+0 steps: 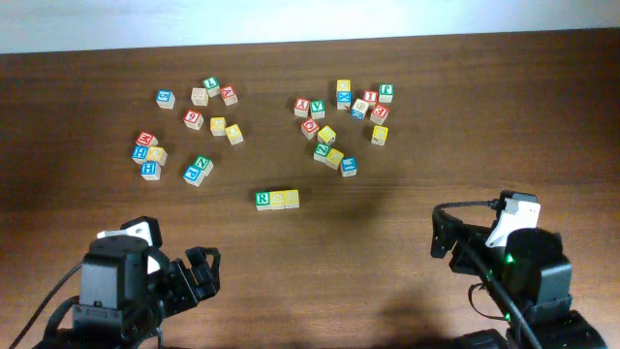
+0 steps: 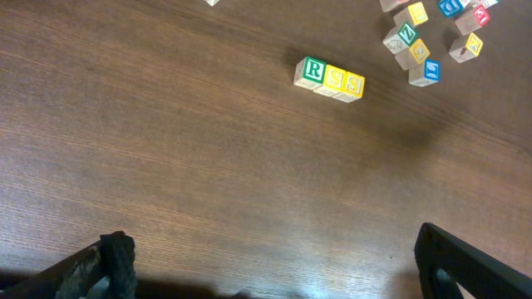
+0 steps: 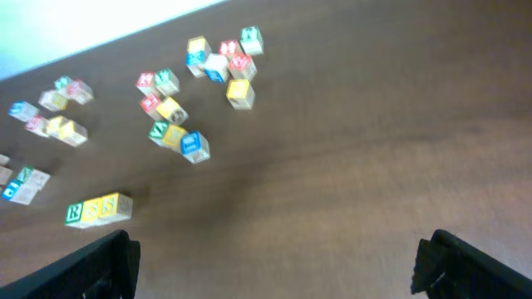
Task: Spell out RSS
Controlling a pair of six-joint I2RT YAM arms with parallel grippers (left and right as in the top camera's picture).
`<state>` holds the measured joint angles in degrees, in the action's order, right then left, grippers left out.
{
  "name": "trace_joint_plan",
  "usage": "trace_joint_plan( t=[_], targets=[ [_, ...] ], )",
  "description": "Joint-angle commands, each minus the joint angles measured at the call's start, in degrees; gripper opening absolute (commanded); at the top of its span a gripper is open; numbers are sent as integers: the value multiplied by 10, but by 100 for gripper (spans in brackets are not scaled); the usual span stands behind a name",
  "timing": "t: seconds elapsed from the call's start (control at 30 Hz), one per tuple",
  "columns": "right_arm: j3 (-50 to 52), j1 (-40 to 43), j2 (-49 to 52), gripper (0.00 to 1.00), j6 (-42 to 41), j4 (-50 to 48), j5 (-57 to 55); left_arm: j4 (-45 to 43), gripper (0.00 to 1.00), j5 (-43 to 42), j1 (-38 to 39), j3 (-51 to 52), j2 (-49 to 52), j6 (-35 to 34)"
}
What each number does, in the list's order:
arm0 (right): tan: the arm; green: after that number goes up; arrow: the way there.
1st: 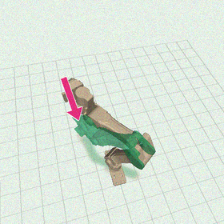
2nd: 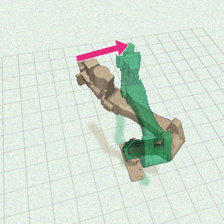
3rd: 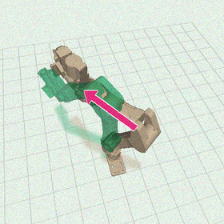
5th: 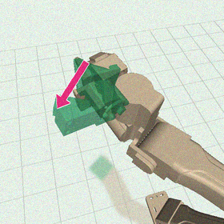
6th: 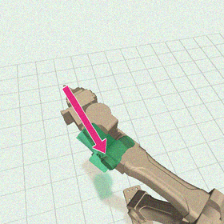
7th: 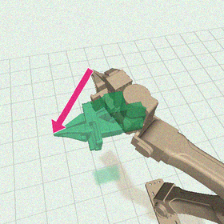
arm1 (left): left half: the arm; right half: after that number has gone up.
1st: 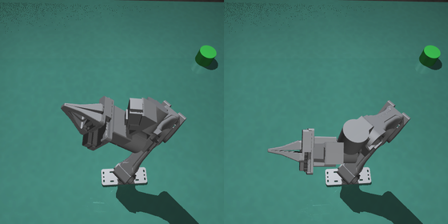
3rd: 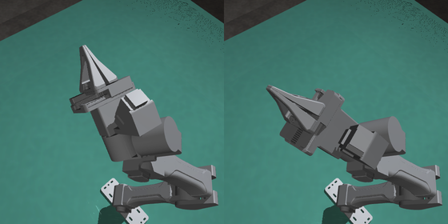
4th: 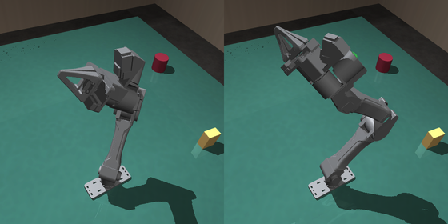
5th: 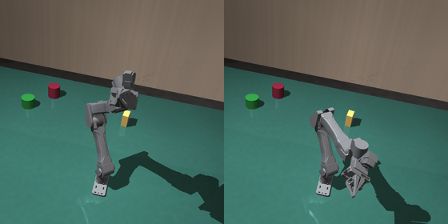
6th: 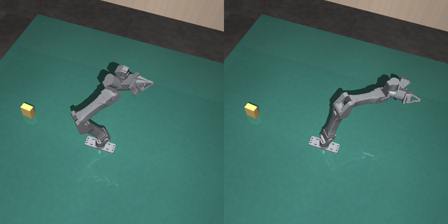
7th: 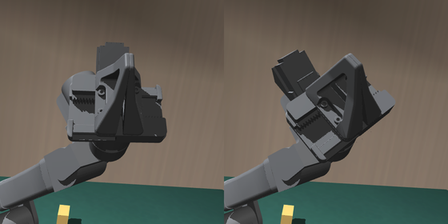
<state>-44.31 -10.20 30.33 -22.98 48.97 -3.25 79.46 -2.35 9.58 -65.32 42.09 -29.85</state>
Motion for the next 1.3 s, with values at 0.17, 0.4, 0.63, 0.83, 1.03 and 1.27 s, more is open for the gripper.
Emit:
trace_joint_plan(
  t=[0.17,0.4,0.63,0.83,1.03,1.27],
  targets=[
    [156,17,-120,98,78,-157,16,-2,99,2,3,2,-2,-5],
    [266,57,-216,98,80,-251,16,-2,99,2,3,2,-2,-5],
    [370,81,-286,98,97,-392,16,-2,99,2,3,2,-2,-5],
    [423,81,-301,98,123,-477,11,0,99,2,3,3,-2,-5],
    [440,90,-301,98,163,-512,10,0,99,2,3,3,-2,-5],
    [440,119,-301,98,168,-445,4,0,99,2,3,3,-2,-5]
  ],
)
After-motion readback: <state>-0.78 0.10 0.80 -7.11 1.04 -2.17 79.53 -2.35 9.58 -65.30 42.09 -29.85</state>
